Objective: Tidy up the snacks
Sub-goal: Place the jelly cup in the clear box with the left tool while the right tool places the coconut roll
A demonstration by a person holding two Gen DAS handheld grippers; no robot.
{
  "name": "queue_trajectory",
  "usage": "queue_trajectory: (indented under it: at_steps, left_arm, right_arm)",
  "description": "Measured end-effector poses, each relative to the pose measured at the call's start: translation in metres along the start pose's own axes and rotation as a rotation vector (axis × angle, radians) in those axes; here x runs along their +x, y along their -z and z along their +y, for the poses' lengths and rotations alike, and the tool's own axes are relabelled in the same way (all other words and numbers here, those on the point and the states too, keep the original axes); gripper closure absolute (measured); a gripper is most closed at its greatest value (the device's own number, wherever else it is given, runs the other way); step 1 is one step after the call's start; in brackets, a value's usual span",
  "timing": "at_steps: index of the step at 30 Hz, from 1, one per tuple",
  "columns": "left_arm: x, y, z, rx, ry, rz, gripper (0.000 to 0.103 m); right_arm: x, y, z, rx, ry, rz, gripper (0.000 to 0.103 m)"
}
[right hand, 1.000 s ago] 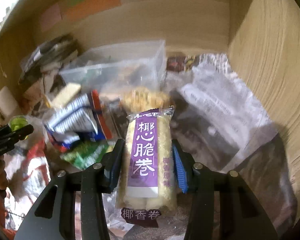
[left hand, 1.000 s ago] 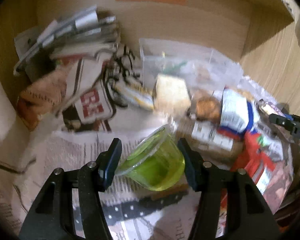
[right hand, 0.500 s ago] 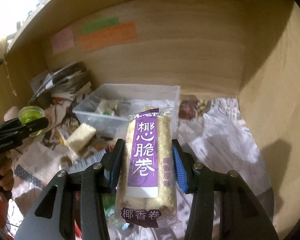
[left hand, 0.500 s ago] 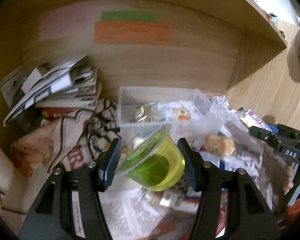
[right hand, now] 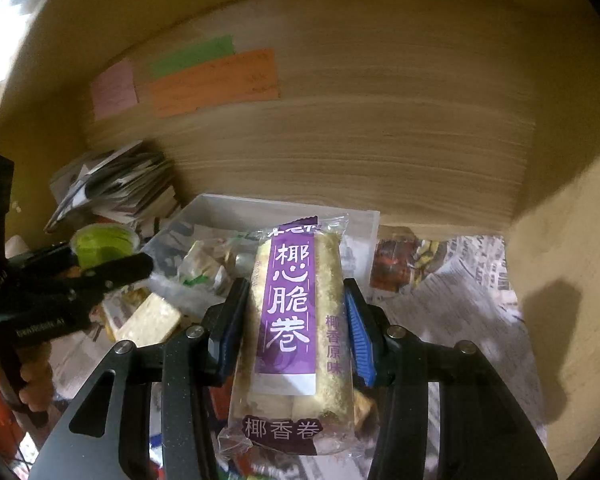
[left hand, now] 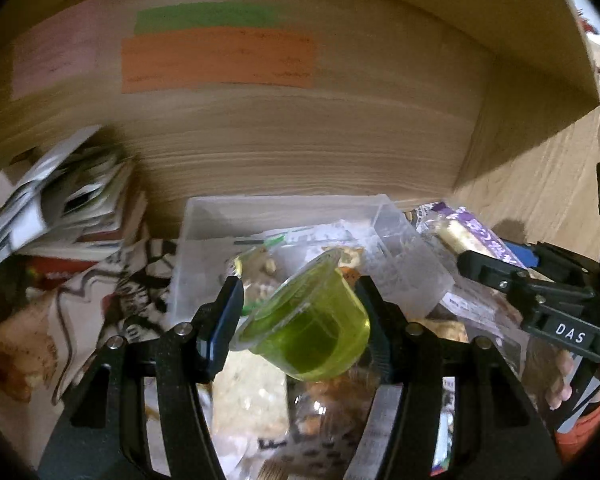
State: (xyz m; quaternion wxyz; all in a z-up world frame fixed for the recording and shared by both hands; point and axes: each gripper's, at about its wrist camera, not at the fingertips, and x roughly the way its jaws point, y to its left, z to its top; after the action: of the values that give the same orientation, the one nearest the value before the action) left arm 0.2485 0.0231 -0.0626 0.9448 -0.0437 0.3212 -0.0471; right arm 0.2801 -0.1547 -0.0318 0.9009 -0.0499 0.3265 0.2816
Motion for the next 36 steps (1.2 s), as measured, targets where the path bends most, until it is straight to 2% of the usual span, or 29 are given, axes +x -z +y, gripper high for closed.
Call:
queue_trajectory:
  at_steps: [8, 21, 31, 33, 35, 36]
  left_arm:
    - [0.045, -0.012, -0.009, 0.024, 0.034, 0.064, 0.046]
    - [0.094, -0.015, -0.002, 0.015, 0.007, 0.135, 0.046]
    - [0.077, -0.020, 0.004, 0.005, 0.007, 0.091, 0.045]
    - [0.071, -0.020, 0.006, 0.010, 0.003, 0.082, 0.045]
    - [0.060, -0.018, 0.011, 0.013, -0.006, 0.073, 0.044]
    - [0.055, -0.016, 0.014, 0.013, -0.009, 0.069, 0.041]
  right_arm:
    - [0.036, -0.011, -0.008, -0.008, 0.013, 0.061, 0.060]
    - [0.084, -0.013, -0.010, -0.017, 0.019, 0.177, 0.060]
    - [0.078, -0.016, -0.009, -0.019, 0.025, 0.192, 0.060]
    - [0.069, -0.016, -0.008, -0.027, 0.022, 0.183, 0.057]
    - [0.058, -0.015, -0.007, -0.028, 0.021, 0.166, 0.048]
    - [0.053, -0.015, -0.006, -0.026, 0.018, 0.157, 0.047]
